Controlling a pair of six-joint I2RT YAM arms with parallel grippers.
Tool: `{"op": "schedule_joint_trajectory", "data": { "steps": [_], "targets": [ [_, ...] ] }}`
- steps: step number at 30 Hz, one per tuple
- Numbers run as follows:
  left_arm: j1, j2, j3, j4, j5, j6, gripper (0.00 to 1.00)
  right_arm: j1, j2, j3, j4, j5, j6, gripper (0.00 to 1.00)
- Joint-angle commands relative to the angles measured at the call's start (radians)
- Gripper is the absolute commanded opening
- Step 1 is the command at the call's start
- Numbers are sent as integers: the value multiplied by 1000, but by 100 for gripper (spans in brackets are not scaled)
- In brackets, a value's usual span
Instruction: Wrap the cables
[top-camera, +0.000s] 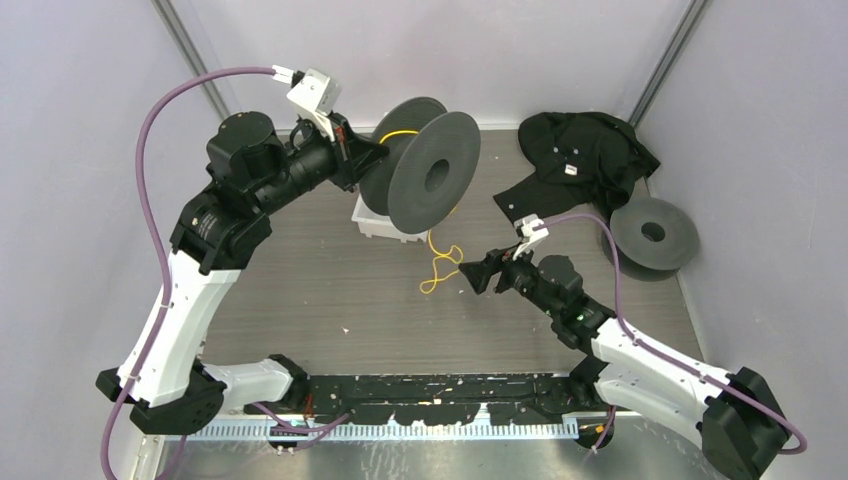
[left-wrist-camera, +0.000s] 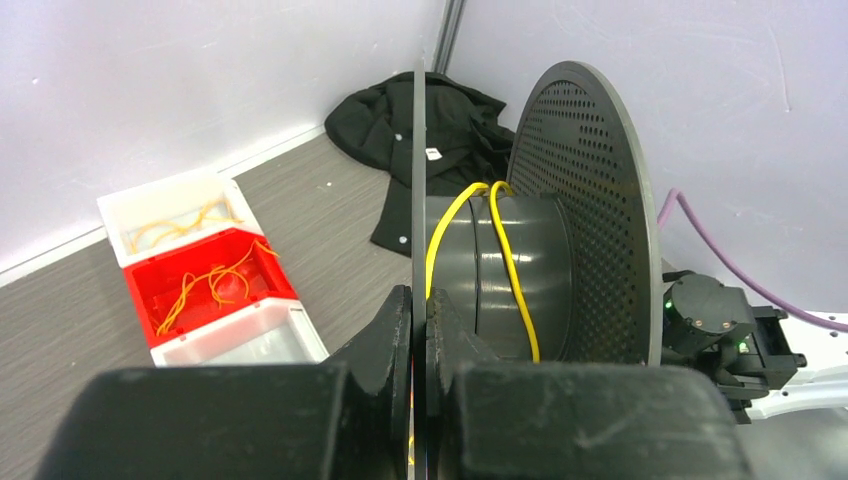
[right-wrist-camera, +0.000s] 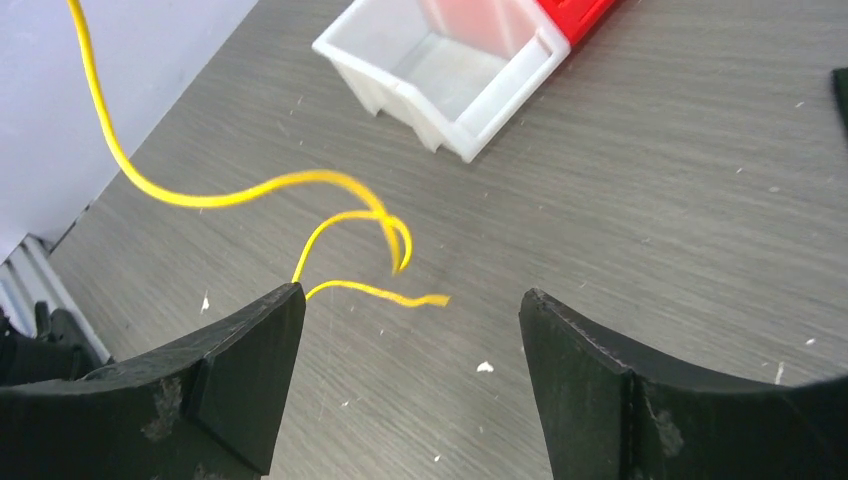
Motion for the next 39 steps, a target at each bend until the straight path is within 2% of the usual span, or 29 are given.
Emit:
{"op": "schedule_joint_trajectory", "data": {
  "steps": [1, 14, 25, 28, 30, 33, 34, 37, 39],
  "targets": [
    [-3, -22, 31, 153, 33, -40, 0, 18, 36, 9, -3, -73, 29, 84],
    [-2, -31, 37, 134, 29, -33, 0, 50, 291, 55, 295, 52, 32, 84],
    [-2, -33, 38, 131, 37, -31, 0, 50, 473, 97, 520, 118, 112, 82],
    [-2, -33, 39, 126, 34, -30, 0, 50, 534, 116, 580, 141, 132, 72],
    [-2, -33, 41, 121, 33, -30, 0, 50, 574, 134, 622, 146, 151, 52],
    [-2, -32, 40, 119, 18, -31, 0, 50, 620, 163, 652, 113, 180, 9],
    [-2, -31, 38, 120, 9, -31, 0, 50, 629, 171, 645, 92, 195, 2],
    [-2, -27, 19, 136, -38, -55, 0, 84, 626, 201, 535, 77, 191, 1],
    [-2, -19, -2, 162, -92, -119, 0, 148, 585, 239, 315, 156, 169, 1]
  ]
}}
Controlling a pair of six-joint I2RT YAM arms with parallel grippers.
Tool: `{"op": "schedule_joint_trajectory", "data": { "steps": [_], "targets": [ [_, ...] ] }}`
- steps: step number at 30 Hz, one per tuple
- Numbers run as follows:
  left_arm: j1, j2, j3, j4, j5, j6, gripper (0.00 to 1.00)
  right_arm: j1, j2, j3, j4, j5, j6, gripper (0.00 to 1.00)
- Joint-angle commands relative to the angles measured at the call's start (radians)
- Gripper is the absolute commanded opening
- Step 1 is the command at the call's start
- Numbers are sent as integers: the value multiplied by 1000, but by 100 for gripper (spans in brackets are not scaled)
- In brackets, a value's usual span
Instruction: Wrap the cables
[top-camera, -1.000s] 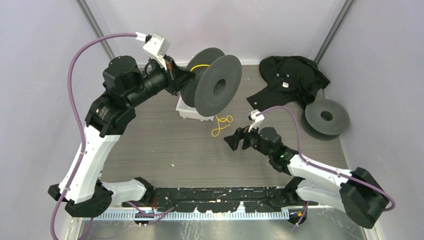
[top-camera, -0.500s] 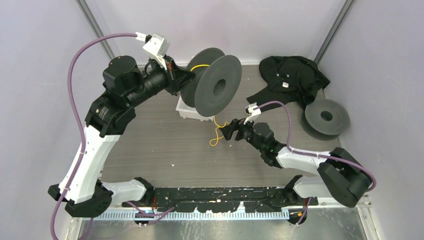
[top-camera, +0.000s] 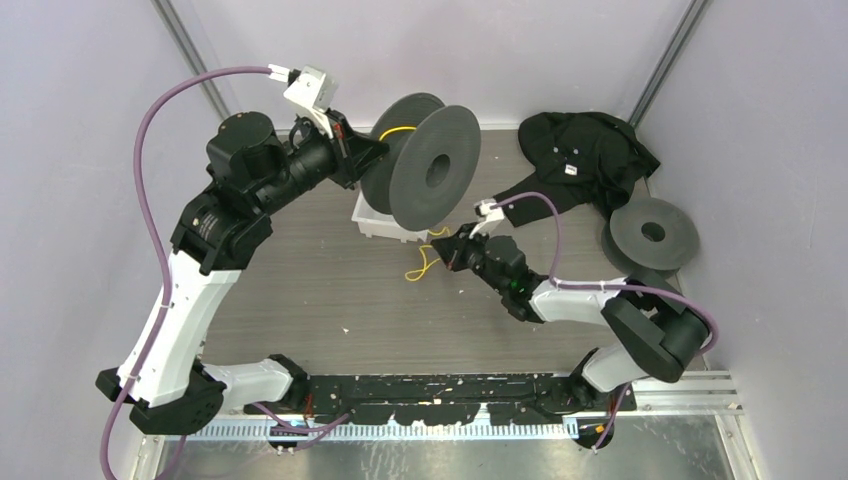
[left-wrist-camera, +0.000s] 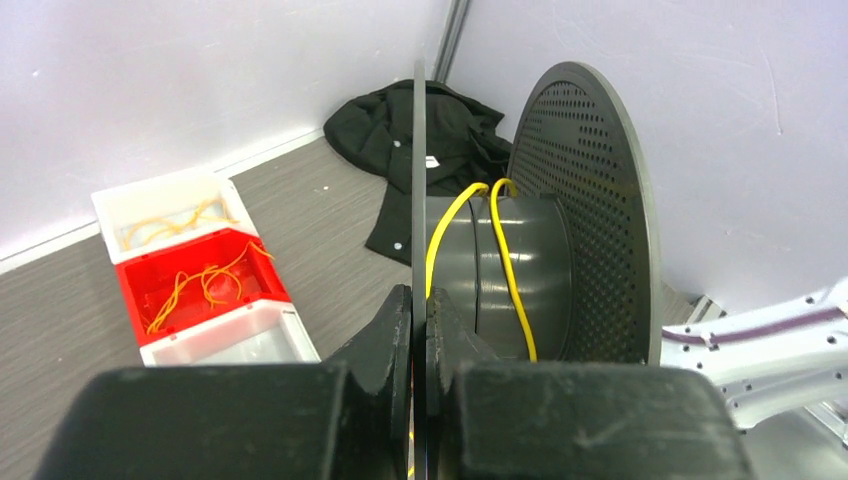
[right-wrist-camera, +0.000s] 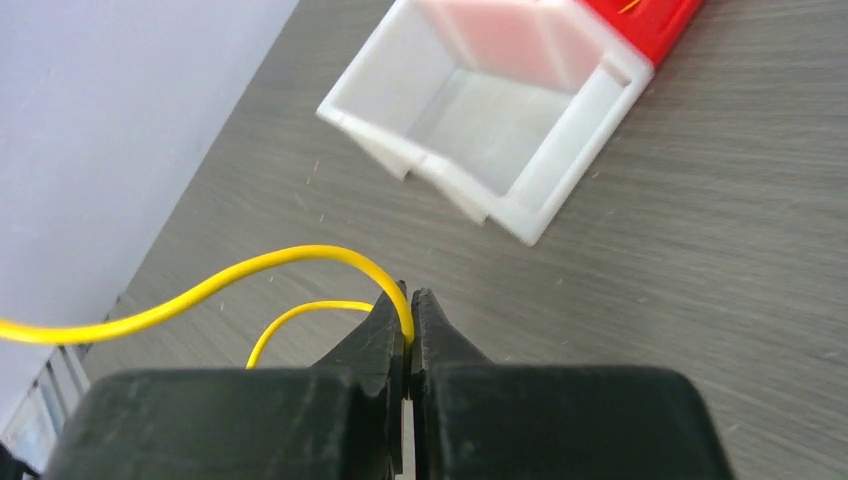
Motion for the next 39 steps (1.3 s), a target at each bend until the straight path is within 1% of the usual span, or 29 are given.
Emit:
{"op": "schedule_joint_trajectory", "data": {
  "steps": [1, 3, 5, 7, 9, 12, 14, 17, 19, 21, 23, 26, 28, 31, 34, 39],
  "targets": [
    [-1, -10, -8, 153, -121, -135, 0, 121, -70, 97, -278, 108, -9, 1],
    [-2, -2, -34, 172, -215, -201, 0, 199, -106, 99, -362, 184, -25, 1],
    [-3, -7, -103, 223, -368, -233, 0, 292, -141, 105, -436, 255, -41, 1],
    [-4, -6, -159, 276, -486, -229, 0, 366, -168, 135, -523, 303, -65, 1],
    [-4, 22, -174, 284, -570, -227, 0, 426, -182, 183, -621, 327, -97, 1],
    [-17, 81, -183, 290, -649, -206, 0, 512, -187, 299, -752, 340, -203, 0],
    [-38, 115, -195, 304, -719, -151, 0, 557, -196, 371, -826, 335, -274, 1],
    [-61, 161, -202, 304, -758, -55, 0, 591, -235, 447, -893, 301, -369, 0],
    [-77, 180, -195, 265, -793, -8, 0, 594, -260, 489, -912, 296, -434, 1],
    [-80, 173, -211, 258, -784, 18, 0, 593, -282, 534, -930, 316, -517, 1],
    [-82, 157, -229, 251, -743, 42, 1, 594, -309, 569, -928, 336, -602, 1],
    [-97, 148, -220, 193, -708, 114, 0, 587, -358, 572, -850, 373, -757, 0],
    [-98, 144, -197, 134, -672, 146, 0, 546, -384, 574, -806, 365, -825, 0],
    [-101, 125, -191, 67, -571, 187, 0, 425, -401, 605, -830, 279, -829, 1],
    [-101, 91, -216, 36, -452, 226, 1, 323, -409, 613, -826, 232, -830, 1],
    [-101, 27, -278, 5, -303, 307, 0, 208, -404, 617, -847, 200, -826, 1]
  ]
}}
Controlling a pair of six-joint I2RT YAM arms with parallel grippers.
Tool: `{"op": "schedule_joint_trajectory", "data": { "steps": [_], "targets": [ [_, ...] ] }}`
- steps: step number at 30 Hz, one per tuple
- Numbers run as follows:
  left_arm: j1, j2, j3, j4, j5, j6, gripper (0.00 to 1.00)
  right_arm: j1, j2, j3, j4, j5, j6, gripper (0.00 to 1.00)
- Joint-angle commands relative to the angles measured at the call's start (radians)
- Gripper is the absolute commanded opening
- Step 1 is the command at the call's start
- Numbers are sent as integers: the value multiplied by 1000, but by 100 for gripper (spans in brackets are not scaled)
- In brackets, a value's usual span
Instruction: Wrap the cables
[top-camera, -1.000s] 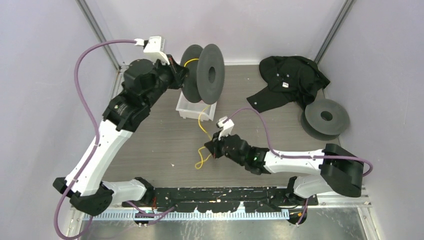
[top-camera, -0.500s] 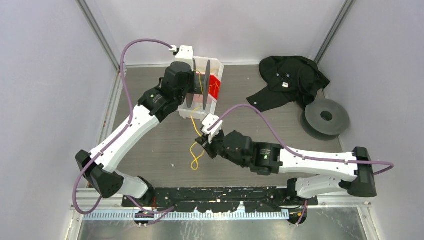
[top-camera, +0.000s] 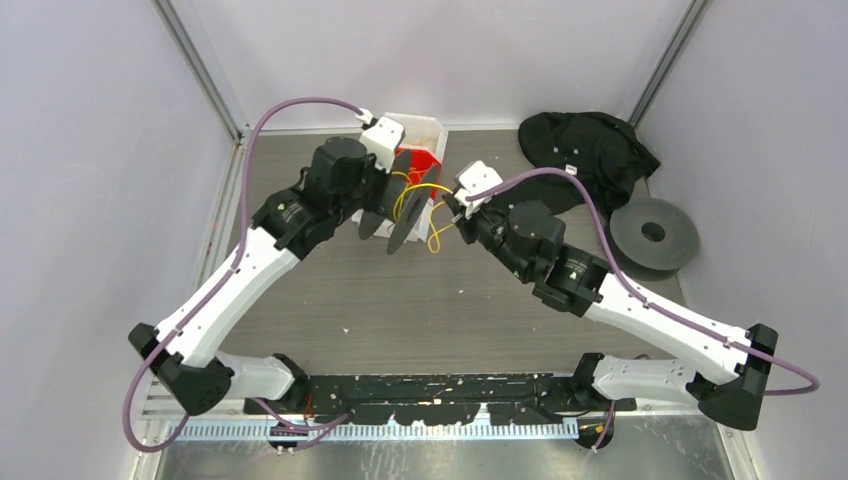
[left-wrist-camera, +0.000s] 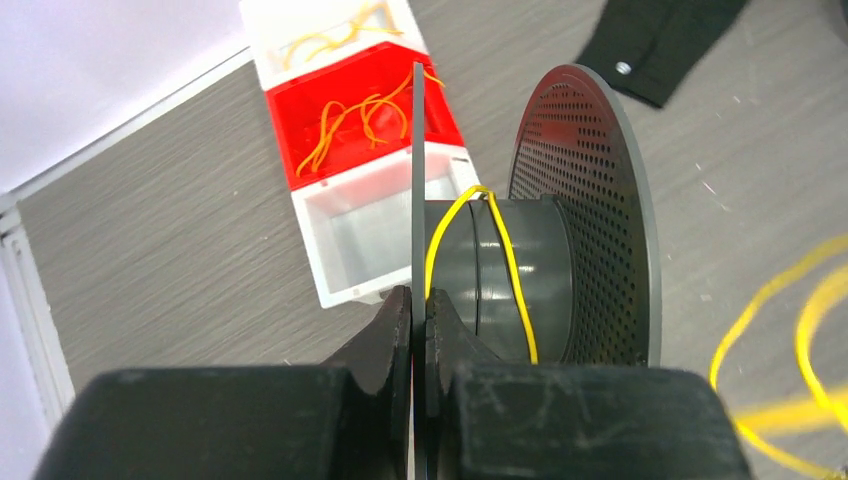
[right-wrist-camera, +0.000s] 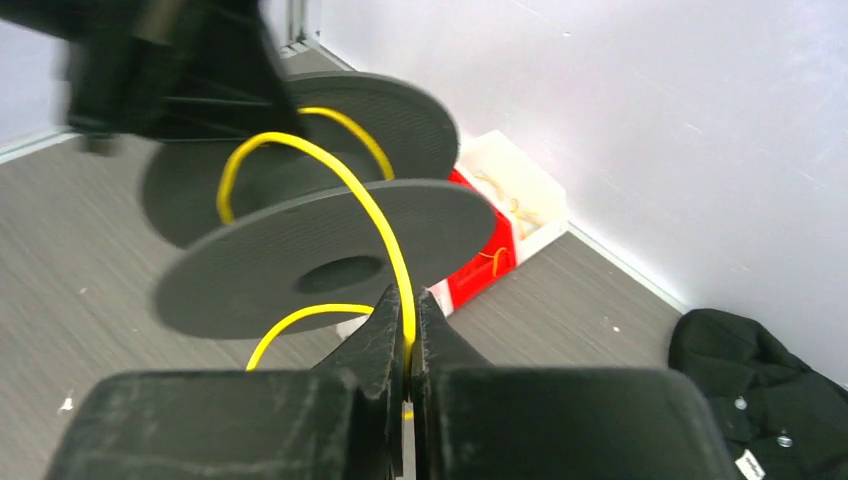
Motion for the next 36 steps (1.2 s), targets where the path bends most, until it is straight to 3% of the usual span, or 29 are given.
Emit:
{"op": "schedule_joint_trajectory", "data": {
  "steps": [1, 13, 22, 27, 34, 35, 36],
  "targets": [
    [-4, -102, -19, 4, 185, 109, 0, -73, -16, 38, 18, -54, -32, 1],
    [-4, -130, -29, -216, 382, 271, 0, -351, -43, -33, -34, -101, 31, 1],
    [-4, -139, 69, -331, 580, 276, 0, -451, -17, -76, -70, -213, 73, 0],
    [-2, -206, 144, -257, 612, 203, 0, -451, -19, -111, -154, -326, 88, 1],
    [-2, -235, 188, -99, 616, 67, 0, -450, -81, -225, -95, -424, 199, 1],
    [-2, -228, 190, -78, 614, 43, 0, -451, -82, -238, -80, -434, 227, 6],
    [-1, -221, 188, -52, 603, 15, 0, -451, -85, -250, -64, -447, 241, 18]
  ]
}}
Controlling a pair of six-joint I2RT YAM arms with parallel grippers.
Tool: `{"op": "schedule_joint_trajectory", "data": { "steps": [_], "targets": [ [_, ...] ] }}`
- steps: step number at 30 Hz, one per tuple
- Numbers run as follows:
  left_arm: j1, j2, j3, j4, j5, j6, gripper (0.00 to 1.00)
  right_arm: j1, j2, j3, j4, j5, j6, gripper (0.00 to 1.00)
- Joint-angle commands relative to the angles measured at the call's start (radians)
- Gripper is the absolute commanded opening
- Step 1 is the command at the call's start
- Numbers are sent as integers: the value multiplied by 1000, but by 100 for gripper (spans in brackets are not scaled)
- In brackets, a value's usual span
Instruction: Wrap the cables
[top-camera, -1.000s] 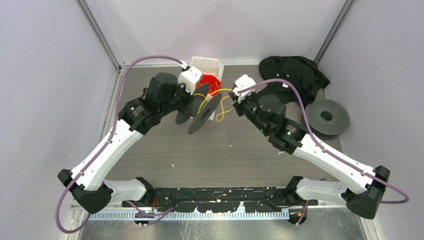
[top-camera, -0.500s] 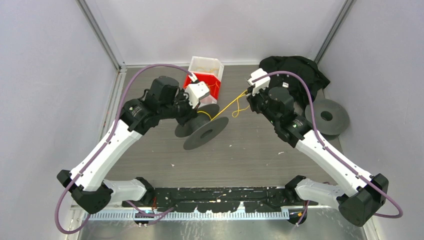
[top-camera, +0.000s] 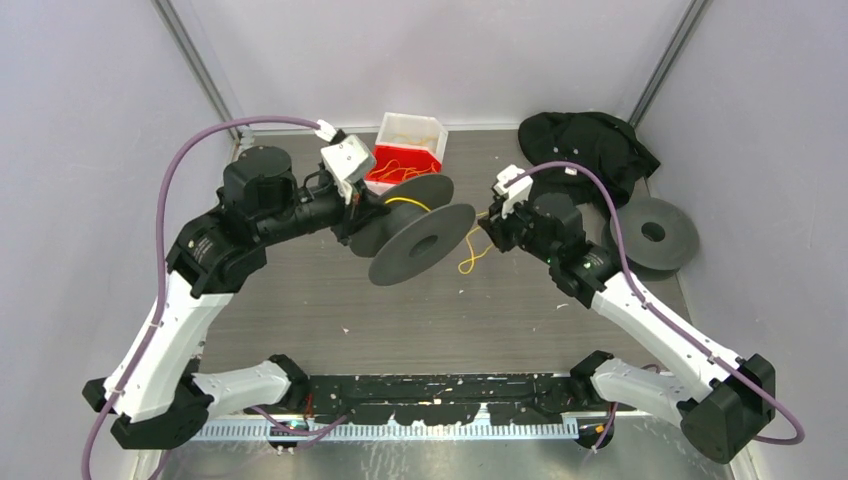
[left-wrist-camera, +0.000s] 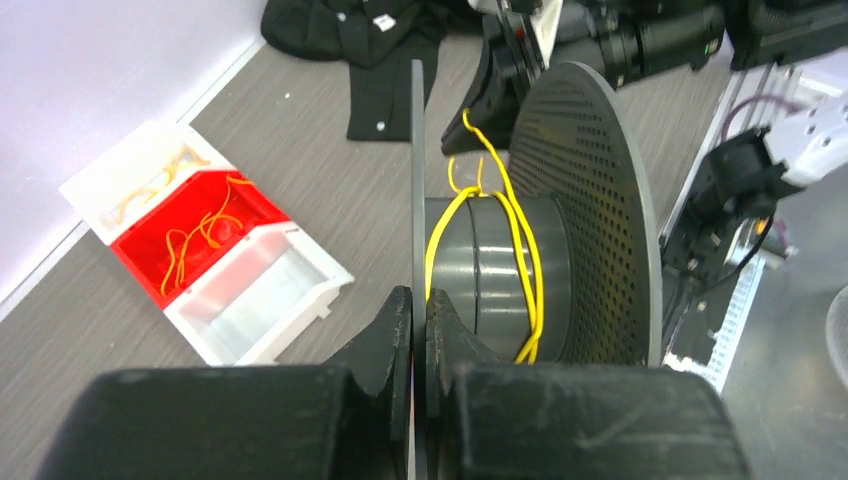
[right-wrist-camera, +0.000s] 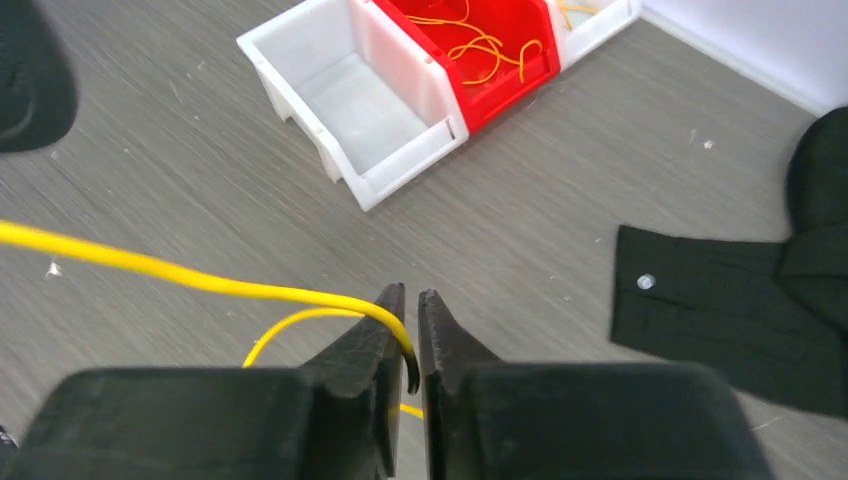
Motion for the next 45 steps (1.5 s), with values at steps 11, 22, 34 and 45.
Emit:
{"op": "schedule_joint_trajectory", "data": {
  "steps": [11, 22, 34, 45],
  "targets": [
    [-2, 32, -24, 449, -210, -352, 0, -13, -91, -159, 141, 20, 260, 62],
    [-2, 67, 2, 489, -375, -406, 0, -12, -247, -220, 88, -57, 407, 66],
    [-2, 88, 22, 499, -370, -410, 0, -12, -303, -220, 80, -9, 395, 69],
    [-2, 109, 54, 501, -346, -403, 0, -10, -205, -217, 195, 16, 349, 72]
  ]
}}
